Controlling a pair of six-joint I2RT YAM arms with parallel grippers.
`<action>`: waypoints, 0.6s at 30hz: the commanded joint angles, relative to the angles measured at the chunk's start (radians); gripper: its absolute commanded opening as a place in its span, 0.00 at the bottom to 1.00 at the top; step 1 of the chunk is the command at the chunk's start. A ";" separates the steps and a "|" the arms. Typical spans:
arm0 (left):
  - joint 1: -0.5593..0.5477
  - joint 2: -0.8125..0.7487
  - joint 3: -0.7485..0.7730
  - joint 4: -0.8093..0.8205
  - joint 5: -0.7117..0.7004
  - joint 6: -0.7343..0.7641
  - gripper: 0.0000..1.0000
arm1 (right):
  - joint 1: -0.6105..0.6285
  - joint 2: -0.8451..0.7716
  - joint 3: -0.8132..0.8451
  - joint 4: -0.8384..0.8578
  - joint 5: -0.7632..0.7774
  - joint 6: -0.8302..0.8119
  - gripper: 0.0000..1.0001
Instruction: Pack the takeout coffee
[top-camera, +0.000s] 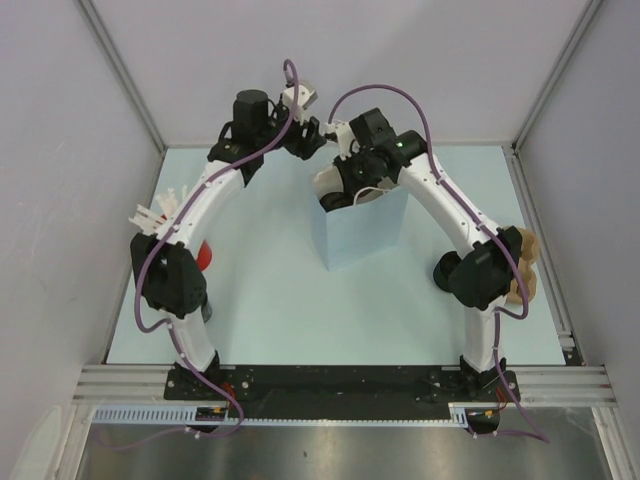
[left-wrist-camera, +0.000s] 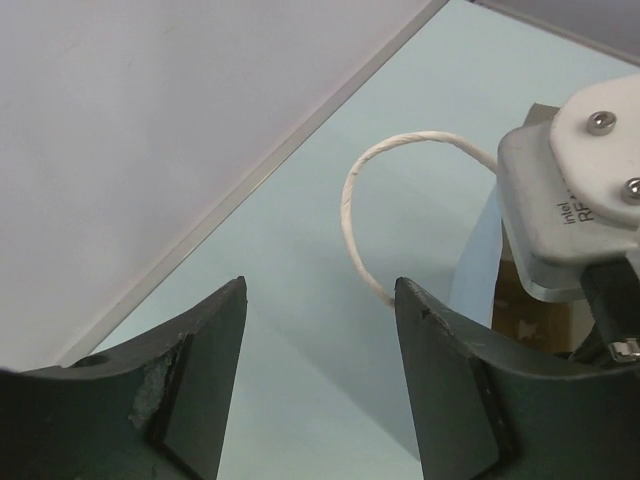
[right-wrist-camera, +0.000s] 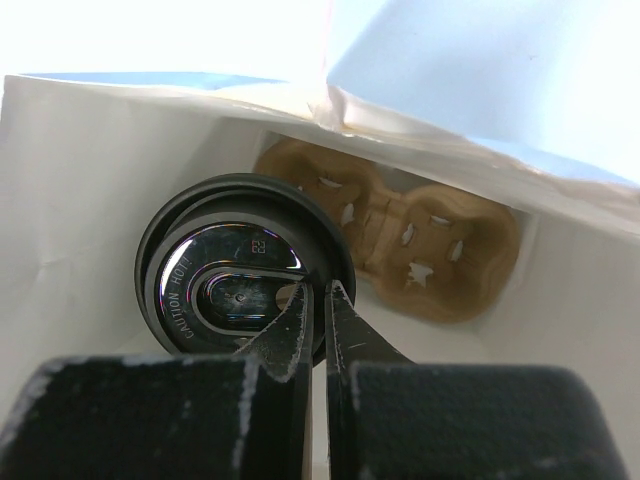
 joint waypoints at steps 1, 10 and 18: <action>0.007 0.002 0.036 0.042 0.109 -0.051 0.66 | 0.009 0.003 0.001 0.009 0.010 -0.015 0.00; 0.007 0.042 0.064 0.044 0.147 -0.080 0.50 | 0.011 -0.001 -0.005 0.012 0.010 -0.015 0.00; 0.007 0.075 0.085 0.041 0.163 -0.107 0.00 | 0.011 -0.007 -0.014 0.015 0.008 -0.015 0.00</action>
